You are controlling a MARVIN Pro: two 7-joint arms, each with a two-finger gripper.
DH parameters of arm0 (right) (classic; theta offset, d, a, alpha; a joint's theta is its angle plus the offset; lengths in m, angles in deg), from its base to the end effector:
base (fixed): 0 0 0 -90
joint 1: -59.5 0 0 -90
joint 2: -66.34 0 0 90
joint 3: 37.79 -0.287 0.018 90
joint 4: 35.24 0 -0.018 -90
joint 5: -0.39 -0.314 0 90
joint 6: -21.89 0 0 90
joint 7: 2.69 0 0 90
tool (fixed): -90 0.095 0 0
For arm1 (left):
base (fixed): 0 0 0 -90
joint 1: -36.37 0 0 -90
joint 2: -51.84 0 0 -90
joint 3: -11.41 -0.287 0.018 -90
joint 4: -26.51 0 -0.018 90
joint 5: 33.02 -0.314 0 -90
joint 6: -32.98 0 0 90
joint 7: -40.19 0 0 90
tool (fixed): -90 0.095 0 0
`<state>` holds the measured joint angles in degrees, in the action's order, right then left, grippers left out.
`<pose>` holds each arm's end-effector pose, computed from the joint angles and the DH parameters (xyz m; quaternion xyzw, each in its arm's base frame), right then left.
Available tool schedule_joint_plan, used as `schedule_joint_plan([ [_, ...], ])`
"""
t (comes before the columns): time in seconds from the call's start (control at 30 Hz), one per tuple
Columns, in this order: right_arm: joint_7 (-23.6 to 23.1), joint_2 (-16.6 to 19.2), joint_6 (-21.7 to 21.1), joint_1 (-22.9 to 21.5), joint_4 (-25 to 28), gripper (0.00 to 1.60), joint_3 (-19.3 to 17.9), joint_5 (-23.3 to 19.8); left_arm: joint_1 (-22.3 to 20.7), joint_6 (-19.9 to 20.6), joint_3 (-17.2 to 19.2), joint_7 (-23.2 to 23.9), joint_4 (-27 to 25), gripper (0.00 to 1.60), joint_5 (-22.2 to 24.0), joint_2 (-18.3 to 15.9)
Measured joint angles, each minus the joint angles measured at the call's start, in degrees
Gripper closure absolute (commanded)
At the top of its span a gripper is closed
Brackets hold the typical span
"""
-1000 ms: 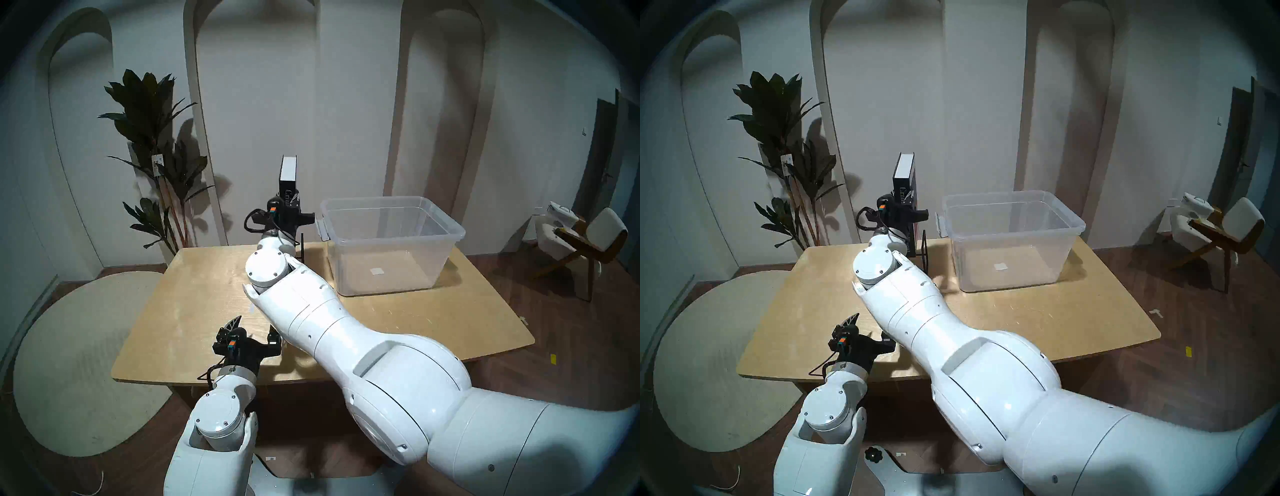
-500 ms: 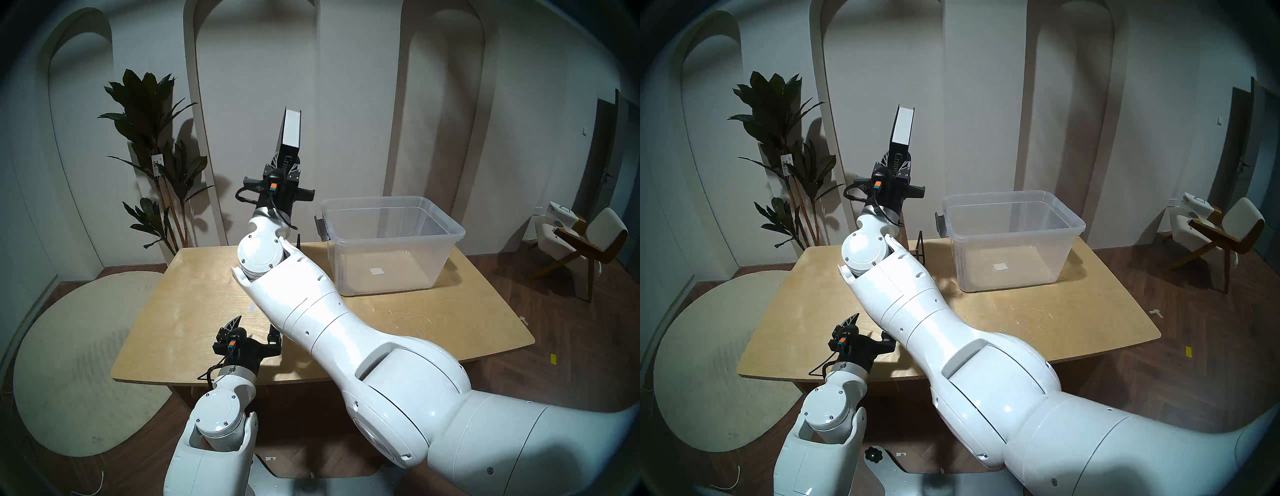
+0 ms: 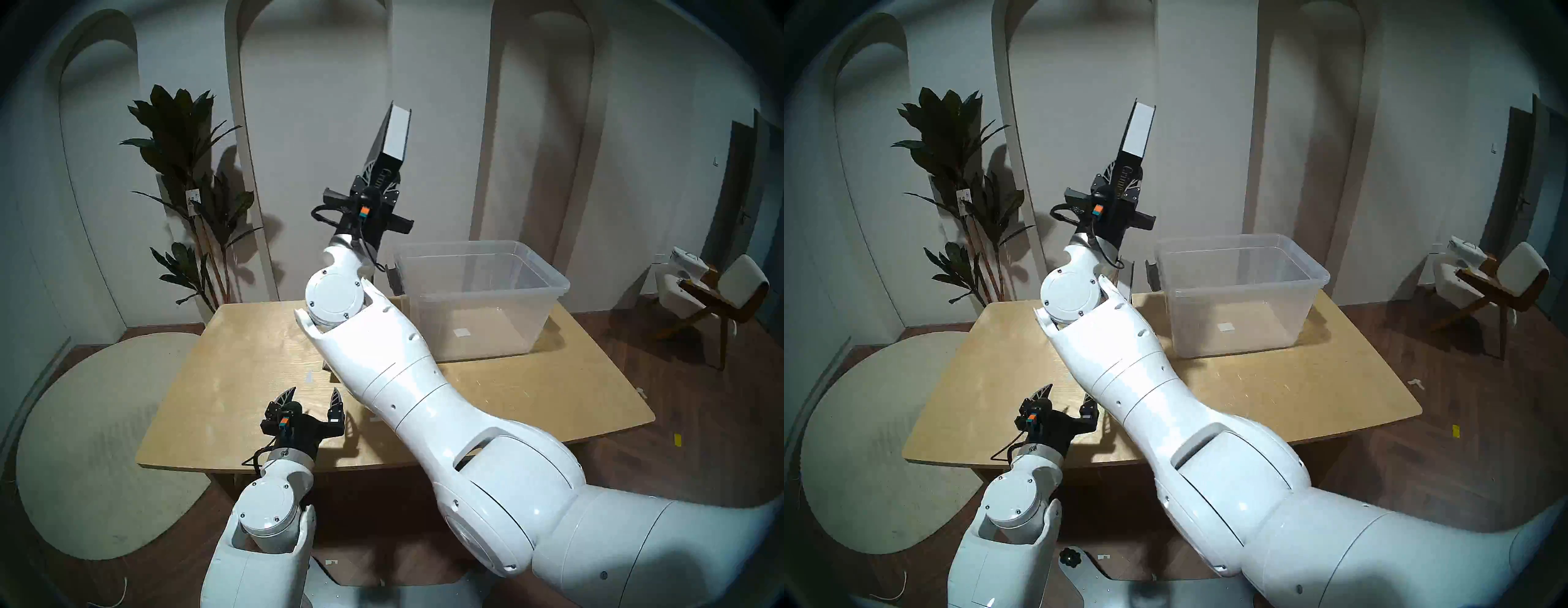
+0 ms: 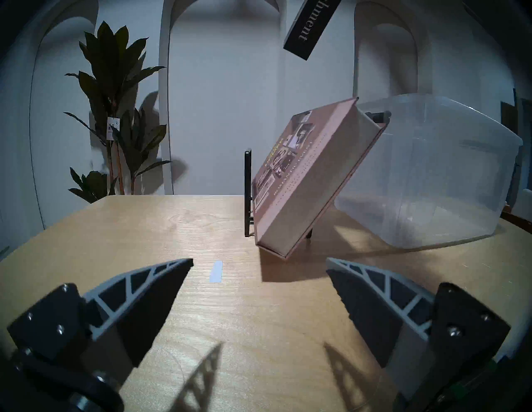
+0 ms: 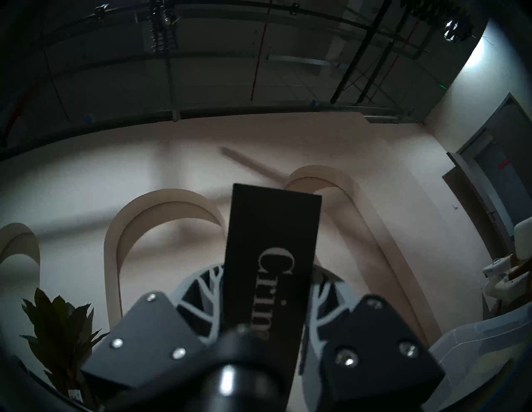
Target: Pack the books into the storage box
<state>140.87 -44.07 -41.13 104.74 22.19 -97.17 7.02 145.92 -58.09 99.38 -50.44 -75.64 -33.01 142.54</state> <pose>0.5138 0.2642 -0.0574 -0.4069 0.1947 -0.8919 0.0330 0.3243 -0.0165 -0.3450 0.7450 0.0006 0.6670 0.0144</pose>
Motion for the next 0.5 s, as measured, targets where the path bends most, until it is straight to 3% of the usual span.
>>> schedule_joint_plan([
  [0.5,3.15,4.01,0.57,1.74,10.93,1.6,-5.4,-2.61,-0.03,0.0,0.0,0.01,0.15,0.0,-0.02,0.01],
])
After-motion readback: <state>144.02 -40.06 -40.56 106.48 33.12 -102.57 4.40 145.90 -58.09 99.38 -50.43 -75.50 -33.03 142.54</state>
